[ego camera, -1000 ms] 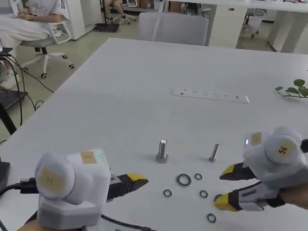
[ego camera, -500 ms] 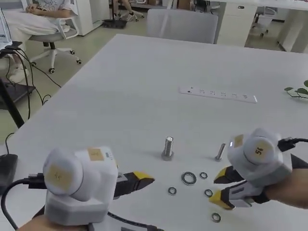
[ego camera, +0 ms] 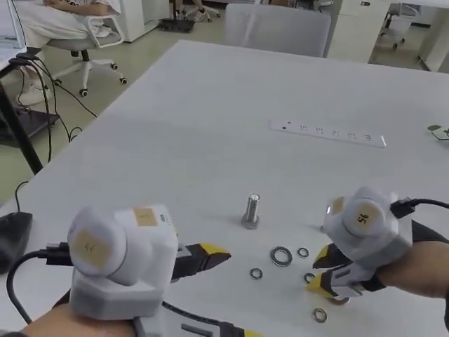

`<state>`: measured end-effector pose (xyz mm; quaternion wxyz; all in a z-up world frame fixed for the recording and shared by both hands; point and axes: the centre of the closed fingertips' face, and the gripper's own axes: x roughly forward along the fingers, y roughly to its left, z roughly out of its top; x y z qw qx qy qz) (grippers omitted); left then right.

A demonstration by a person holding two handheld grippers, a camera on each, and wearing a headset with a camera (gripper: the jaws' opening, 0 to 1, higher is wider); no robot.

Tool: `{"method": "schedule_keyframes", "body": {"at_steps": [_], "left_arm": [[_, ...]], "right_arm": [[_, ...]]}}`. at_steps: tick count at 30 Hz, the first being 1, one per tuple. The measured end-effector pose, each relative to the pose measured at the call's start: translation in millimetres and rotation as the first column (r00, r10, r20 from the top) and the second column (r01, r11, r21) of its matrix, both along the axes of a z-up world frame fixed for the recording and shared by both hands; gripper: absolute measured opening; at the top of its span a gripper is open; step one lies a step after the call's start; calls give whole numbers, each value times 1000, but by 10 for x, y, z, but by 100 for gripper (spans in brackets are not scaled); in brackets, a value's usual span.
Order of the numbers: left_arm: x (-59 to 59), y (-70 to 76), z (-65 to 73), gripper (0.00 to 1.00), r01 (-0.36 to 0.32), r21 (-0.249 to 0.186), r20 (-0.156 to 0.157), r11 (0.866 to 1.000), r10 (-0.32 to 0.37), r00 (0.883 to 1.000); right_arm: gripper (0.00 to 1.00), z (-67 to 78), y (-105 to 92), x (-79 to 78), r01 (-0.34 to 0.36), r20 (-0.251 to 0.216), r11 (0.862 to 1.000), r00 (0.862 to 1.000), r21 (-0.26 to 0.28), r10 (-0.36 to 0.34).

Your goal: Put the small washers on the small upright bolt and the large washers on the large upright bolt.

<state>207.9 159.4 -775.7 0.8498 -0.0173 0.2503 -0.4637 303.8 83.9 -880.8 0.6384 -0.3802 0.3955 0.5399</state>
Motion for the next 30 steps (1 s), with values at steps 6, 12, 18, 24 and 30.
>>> {"method": "schedule_keyframes", "body": {"at_steps": [6,12,18,24,30], "left_arm": [[10,-3,12,81,-2,-4,3,1000,2,1000],[8,-12,35,81,-2,-10,7,1000,2,1000],[5,-23,41,80,2,-12,8,1000,-2,1000],[3,-28,41,80,4,-12,8,1000,-4,1000],[2,-26,42,79,3,-15,6,1000,-3,1000]], "right_arm": [[20,6,16,-1,-6,-11,1000,1000,3,6],[16,1,19,-3,0,-28,1000,1000,11,0],[15,0,14,4,-10,-29,1000,1000,10,10],[14,1,13,-1,-18,-24,1000,1000,5,18],[14,1,16,-7,-33,-24,999,999,-7,33]]}}
